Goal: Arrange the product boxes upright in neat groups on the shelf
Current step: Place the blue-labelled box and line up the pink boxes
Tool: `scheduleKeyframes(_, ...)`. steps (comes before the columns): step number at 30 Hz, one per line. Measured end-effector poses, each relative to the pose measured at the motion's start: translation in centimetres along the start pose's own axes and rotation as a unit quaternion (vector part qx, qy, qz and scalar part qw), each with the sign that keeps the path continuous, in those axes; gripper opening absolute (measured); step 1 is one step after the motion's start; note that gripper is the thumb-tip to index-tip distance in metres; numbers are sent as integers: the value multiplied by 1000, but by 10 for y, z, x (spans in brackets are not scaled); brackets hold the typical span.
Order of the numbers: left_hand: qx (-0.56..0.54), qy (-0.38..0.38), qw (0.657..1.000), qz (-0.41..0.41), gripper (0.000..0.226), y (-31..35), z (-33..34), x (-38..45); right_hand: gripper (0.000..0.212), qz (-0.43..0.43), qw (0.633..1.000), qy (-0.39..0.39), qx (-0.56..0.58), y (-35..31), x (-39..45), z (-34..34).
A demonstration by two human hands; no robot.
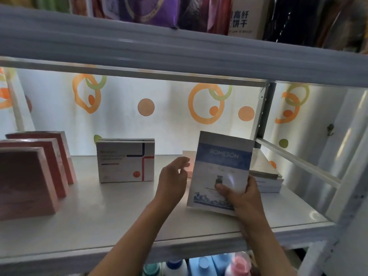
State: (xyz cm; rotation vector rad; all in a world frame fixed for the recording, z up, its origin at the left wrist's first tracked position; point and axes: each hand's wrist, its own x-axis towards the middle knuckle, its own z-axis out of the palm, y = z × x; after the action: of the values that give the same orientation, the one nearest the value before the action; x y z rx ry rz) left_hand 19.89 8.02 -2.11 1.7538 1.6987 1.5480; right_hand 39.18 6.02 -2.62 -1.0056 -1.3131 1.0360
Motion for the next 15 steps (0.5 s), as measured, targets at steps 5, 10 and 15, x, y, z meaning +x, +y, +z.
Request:
scheduleKeyframes(5,241,-202,948,57,62,-23,2,14,66,-28,1000,-4,-14,-3,7,-12)
scheduleKeyframes(10,258,-207,942,55,51,-20,-1,12,50,-26,999,-15,-19,2,12,-28)
scheduleKeyframes(15,312,-188,925,110,43,-9,-14,0,39,-18,1000,-20,-4,-4,10,-35)
